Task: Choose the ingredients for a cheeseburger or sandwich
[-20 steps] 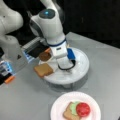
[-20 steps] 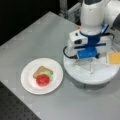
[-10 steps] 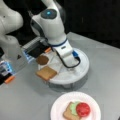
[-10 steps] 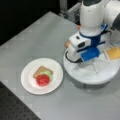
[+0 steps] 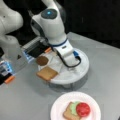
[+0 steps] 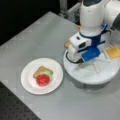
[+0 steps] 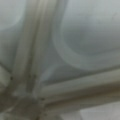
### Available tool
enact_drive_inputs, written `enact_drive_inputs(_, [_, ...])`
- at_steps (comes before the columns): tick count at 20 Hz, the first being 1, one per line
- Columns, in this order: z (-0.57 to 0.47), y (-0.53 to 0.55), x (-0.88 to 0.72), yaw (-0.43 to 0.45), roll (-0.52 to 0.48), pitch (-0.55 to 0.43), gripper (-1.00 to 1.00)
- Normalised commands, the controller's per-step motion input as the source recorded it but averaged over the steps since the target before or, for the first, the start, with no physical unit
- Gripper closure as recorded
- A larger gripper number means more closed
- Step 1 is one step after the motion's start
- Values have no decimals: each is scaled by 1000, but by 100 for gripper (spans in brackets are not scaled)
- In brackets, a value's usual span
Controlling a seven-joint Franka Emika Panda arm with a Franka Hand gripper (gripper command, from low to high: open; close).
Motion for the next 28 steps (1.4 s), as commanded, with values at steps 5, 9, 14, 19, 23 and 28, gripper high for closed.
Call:
enact_drive_inputs(5, [244, 9, -134, 16, 44, 139, -100])
enact_drive_inputs(9, [263, 109, 62, -58, 21, 127, -100])
enact_drive_inputs(14, [258, 114, 124, -88, 56, 181, -100])
enact_drive_inputs(19, [327, -85, -39, -428, 8, 163, -100])
enact_drive_inputs(23, [283, -221, -229, -707, -259, -42, -100])
enact_drive_inputs(28, [93, -166, -359, -570, -192, -49, -100])
